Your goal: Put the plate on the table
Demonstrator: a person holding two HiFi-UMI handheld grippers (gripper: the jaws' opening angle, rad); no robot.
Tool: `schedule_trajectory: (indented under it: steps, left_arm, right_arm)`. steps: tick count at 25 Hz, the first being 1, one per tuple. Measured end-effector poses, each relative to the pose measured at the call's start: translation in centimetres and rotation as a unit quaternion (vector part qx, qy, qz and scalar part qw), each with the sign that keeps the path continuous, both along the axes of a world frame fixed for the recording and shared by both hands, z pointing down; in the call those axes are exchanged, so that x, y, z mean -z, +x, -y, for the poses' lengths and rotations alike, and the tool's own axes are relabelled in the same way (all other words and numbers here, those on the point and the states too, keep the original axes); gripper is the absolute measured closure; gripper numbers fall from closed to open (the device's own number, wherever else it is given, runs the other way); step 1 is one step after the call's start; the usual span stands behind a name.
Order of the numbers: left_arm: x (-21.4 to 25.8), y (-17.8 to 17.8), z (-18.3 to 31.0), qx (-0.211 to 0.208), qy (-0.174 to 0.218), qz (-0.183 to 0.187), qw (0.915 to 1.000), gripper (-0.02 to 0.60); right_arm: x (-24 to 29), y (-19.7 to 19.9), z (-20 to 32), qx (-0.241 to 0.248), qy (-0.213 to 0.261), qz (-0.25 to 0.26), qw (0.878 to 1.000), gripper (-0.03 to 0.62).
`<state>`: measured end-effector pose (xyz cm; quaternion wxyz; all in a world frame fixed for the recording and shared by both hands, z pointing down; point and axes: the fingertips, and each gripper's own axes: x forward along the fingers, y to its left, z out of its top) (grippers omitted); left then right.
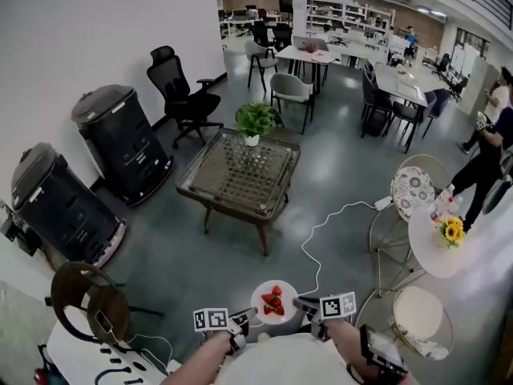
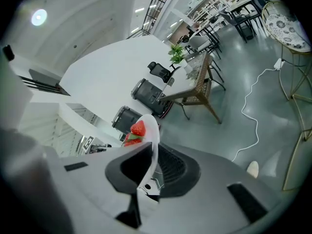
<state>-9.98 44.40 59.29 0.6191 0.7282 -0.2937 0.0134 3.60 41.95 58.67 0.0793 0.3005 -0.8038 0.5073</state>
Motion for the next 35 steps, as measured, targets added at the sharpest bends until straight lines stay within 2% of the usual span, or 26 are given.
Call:
schedule_trajectory:
  steps: [15,35]
  left_arm:
    - [0.8,-0.5,-1.4,0.008,-0.015,-0.003,0.9999,0.563]
    - [0.3,0.8,-2.0,0.006,-0.023,-0.009,0.9997,0.563]
  right_arm:
    - [0.1,-1.2,-1.2,0.010,-0.024,0.000,1.000,0.565]
    - [-0.4,0.0,-1.6,0.013,-0.034,-0.007,0.999,0.565]
